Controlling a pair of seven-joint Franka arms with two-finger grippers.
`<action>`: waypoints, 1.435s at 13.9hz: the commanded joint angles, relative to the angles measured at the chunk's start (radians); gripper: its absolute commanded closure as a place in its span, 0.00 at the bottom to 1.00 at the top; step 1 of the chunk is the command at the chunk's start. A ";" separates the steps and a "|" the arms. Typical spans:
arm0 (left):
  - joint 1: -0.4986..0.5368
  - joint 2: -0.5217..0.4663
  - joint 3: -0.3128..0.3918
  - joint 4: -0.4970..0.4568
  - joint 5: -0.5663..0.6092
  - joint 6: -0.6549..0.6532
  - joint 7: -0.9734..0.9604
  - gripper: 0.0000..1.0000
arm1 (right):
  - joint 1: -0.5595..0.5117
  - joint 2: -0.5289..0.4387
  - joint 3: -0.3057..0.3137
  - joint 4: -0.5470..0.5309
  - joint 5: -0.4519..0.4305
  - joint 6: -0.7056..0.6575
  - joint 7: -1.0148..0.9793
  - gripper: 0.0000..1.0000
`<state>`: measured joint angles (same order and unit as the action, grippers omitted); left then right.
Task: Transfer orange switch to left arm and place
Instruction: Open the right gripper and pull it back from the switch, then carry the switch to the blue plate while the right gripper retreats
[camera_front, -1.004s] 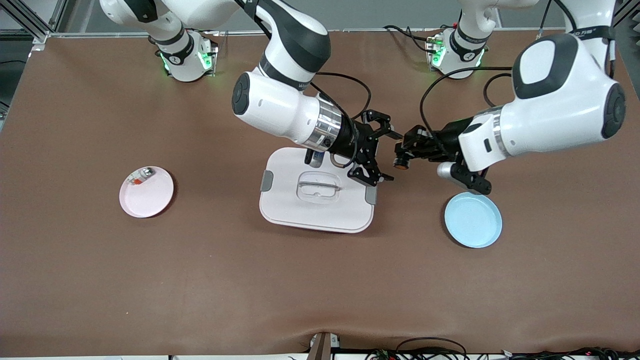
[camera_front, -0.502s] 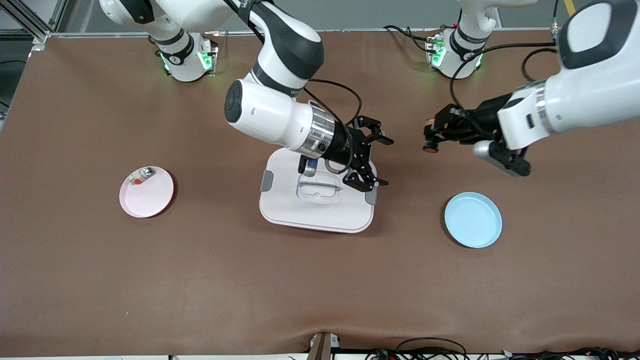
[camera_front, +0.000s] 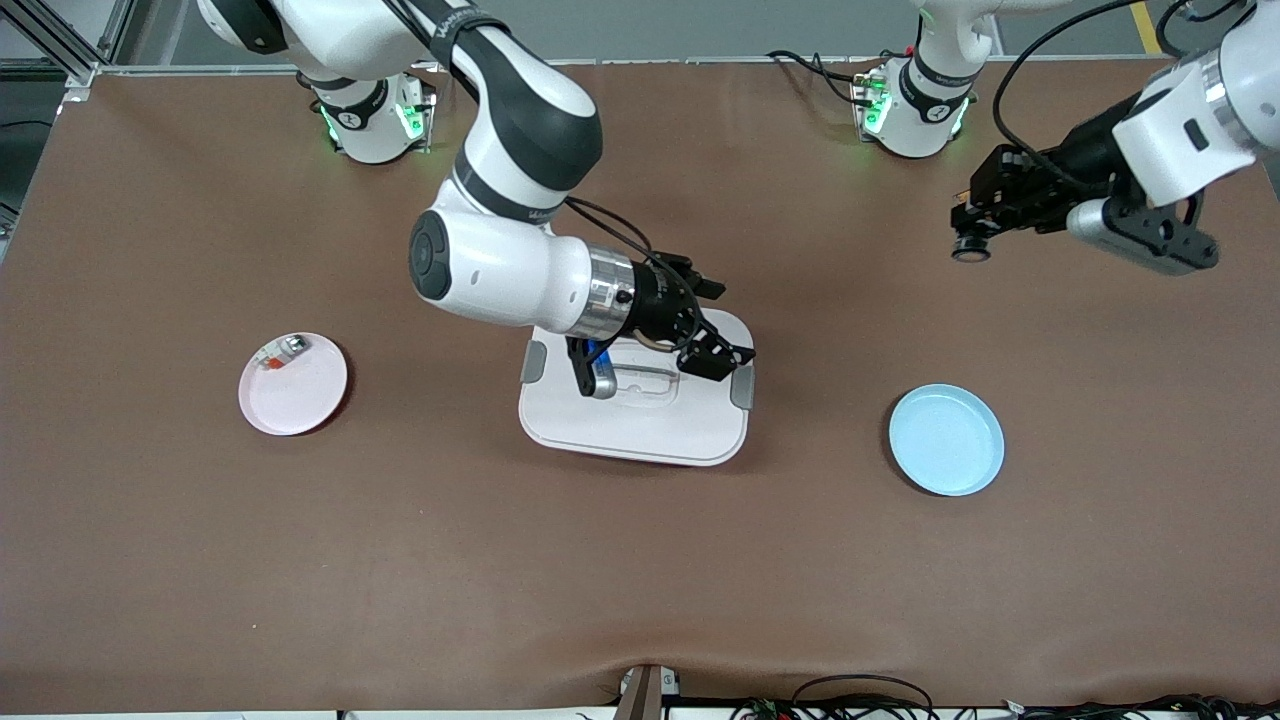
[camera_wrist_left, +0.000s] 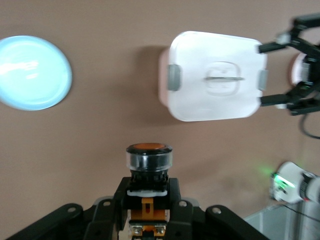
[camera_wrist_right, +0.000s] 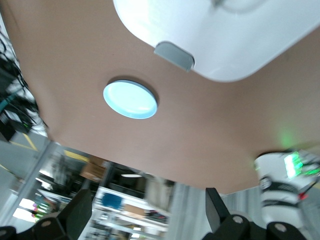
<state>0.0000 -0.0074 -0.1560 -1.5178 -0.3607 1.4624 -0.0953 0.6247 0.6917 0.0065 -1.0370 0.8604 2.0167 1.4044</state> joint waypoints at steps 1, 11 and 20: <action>-0.003 -0.011 -0.011 0.027 0.099 -0.036 -0.142 1.00 | -0.062 -0.014 0.007 0.015 -0.047 -0.148 -0.210 0.00; 0.034 0.029 -0.016 0.036 0.200 -0.036 -0.838 1.00 | -0.198 -0.097 0.009 0.012 -0.575 -0.640 -0.979 0.00; 0.083 0.107 -0.022 -0.138 0.348 0.244 -1.251 1.00 | -0.295 -0.164 0.009 0.014 -0.848 -0.869 -1.229 0.00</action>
<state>0.0846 0.1161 -0.1674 -1.5620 -0.0544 1.6086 -1.2668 0.3315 0.5560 0.0005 -1.0158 0.0836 1.1842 0.1890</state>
